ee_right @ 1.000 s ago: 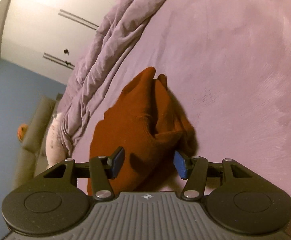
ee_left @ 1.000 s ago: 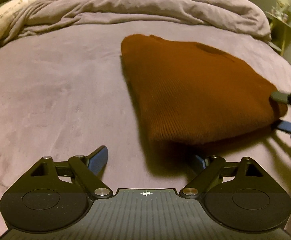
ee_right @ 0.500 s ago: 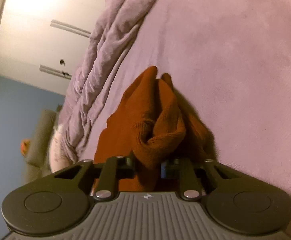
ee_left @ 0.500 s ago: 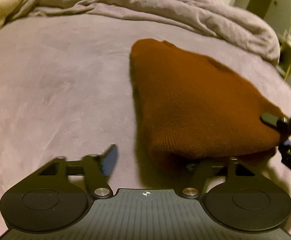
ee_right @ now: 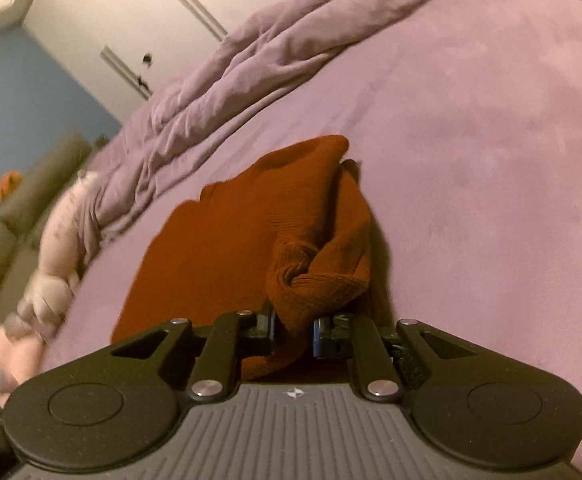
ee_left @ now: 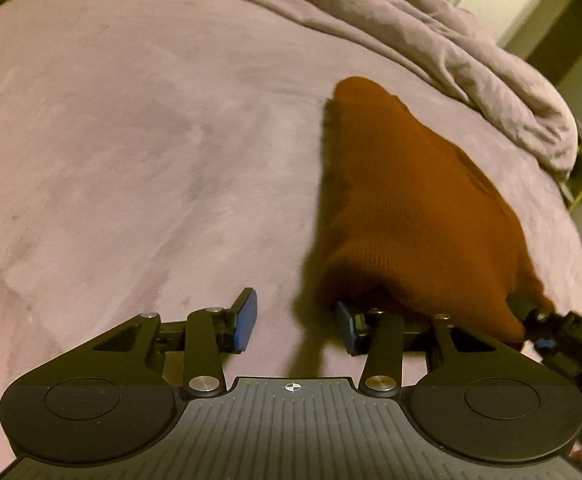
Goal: Fold small clothes
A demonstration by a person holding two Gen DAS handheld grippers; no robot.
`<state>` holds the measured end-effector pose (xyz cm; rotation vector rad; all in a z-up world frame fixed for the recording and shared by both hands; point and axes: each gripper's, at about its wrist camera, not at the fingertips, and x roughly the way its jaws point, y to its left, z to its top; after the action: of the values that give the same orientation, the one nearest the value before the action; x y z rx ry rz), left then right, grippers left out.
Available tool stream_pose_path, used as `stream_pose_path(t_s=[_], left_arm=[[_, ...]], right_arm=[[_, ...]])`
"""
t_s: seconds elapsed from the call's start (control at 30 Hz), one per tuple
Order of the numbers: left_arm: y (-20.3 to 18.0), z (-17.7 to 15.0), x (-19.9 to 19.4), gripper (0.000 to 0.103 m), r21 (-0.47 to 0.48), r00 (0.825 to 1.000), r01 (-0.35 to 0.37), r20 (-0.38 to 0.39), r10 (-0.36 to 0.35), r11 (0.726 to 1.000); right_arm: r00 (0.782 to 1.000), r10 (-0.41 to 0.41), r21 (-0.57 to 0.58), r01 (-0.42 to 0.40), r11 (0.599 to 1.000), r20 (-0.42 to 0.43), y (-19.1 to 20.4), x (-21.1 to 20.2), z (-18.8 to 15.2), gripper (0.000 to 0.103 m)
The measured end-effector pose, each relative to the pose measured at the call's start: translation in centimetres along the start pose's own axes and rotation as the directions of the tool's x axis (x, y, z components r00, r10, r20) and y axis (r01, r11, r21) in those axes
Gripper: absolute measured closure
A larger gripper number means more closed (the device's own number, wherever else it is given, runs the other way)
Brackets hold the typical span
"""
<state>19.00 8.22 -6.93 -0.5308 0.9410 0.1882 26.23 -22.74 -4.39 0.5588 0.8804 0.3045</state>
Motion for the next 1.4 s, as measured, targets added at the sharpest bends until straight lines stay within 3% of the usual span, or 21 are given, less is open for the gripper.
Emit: stream_pose_path(t_s=[0.13,0.2,0.23,0.3,0.37,0.43,0.5,0.6,0.63,0.7,0.77,0.83,0.93,1.0,1.07,1.1,1.27,1.37,1.4], left_arm=[[1.5,-0.3,-1.8,0.049,-0.032,0.999,0.030,0.037,-0.029,0.999],[2.5,-0.2,-2.0,0.043,-0.100,0.993,0.116,0.004,-0.116,0.988],[3.3,-0.3,-1.7,0.042,-0.168,0.979,0.197,-0.025,-0.204,0.966],[4.4,-0.6,-0.8,0.042,-0.304,0.933,0.325,-0.050,-0.356,0.895],[5.4,-1.4,0.9,0.042,-0.466,0.864,0.426,-0.046,-0.502,0.776],[5.7,-2.0,2.3,0.042,-0.553,0.818,0.474,-0.011,-0.575,0.685],[5.6,-2.3,3.4,0.042,-0.590,0.808,0.484,0.018,-0.589,0.647],[6.1,-2.8,5.2,0.042,-0.706,0.771,0.501,0.101,-0.629,0.501],[6.2,-2.8,5.5,0.042,-0.724,0.761,0.511,0.130,-0.635,0.464],[6.5,-2.6,5.7,0.042,-0.738,0.766,0.523,0.189,-0.614,0.426],[6.7,-2.4,5.9,0.042,-0.755,0.760,0.539,0.245,-0.602,0.374],[6.8,-2.5,6.5,0.043,-0.788,0.763,0.523,0.263,-0.591,0.325],[7.1,-2.9,7.3,0.054,-0.829,0.762,0.495,0.271,-0.589,0.259],[7.5,-3.1,7.2,0.066,-0.825,0.762,0.498,0.269,-0.590,0.268],[8.0,-3.2,7.0,0.073,-0.813,0.746,0.521,0.284,-0.602,0.261],[8.3,-3.5,6.8,0.076,-0.811,0.742,0.525,0.290,-0.605,0.256],[9.4,-3.9,6.4,0.083,-0.812,0.748,0.519,0.280,-0.602,0.268],[9.9,-3.6,5.7,0.083,-0.814,0.767,0.488,0.229,-0.600,0.314],[10.0,-3.1,5.3,0.081,-0.808,0.775,0.480,0.208,-0.597,0.343]], right_arm=[[1.000,-0.005,0.011,0.005,1.000,-0.005,0.0,-0.6,0.2,0.078],[1.000,-0.007,0.025,0.007,1.000,0.004,-0.2,-0.9,0.2,0.074],[1.000,-0.006,0.030,0.006,1.000,0.006,-0.6,-1.4,-0.1,0.072],[1.000,-0.011,0.039,0.011,0.999,0.011,-0.9,-1.8,-0.5,0.071],[1.000,-0.018,0.038,0.017,0.999,0.012,-0.8,-2.0,-0.6,0.070],[0.999,-0.030,0.016,0.030,0.999,0.010,-0.4,-2.0,-0.6,0.069],[0.999,-0.040,0.001,0.040,0.999,0.009,-0.1,-1.9,-0.5,0.068],[0.999,-0.043,0.002,0.043,0.999,0.007,0.1,-1.9,-0.5,0.068],[0.999,-0.047,-0.001,0.047,0.999,0.006,0.1,-1.9,-0.5,0.067],[0.999,-0.049,-0.009,0.049,0.999,0.006,0.2,-1.8,-0.5,0.067],[0.999,-0.050,-0.013,0.050,0.999,0.005,0.2,-1.7,-0.5,0.067],[0.999,-0.048,-0.005,0.048,0.999,0.006,0.1,-1.7,-0.6,0.067],[0.999,-0.053,-0.004,0.053,0.999,0.005,0.0,-1.5,-0.7,0.067],[0.998,-0.063,-0.017,0.063,0.998,0.006,0.3,-1.5,-0.7,0.069],[0.997,-0.076,-0.049,0.076,0.996,0.005,0.7,-1.4,-0.7,0.084],[0.998,-0.064,-0.063,0.064,0.996,0.002,1.0,-1.5,-0.8,0.086],[0.999,-0.037,-0.051,0.038,0.998,0.009,1.0,-1.8,-1.0,0.087],[0.997,-0.080,-0.067,0.079,0.995,-0.018,0.8,-1.1,-1.4,0.088],[0.996,-0.085,-0.076,0.083,0.994,-0.023,0.8,-1.2,-1.3,0.087]])
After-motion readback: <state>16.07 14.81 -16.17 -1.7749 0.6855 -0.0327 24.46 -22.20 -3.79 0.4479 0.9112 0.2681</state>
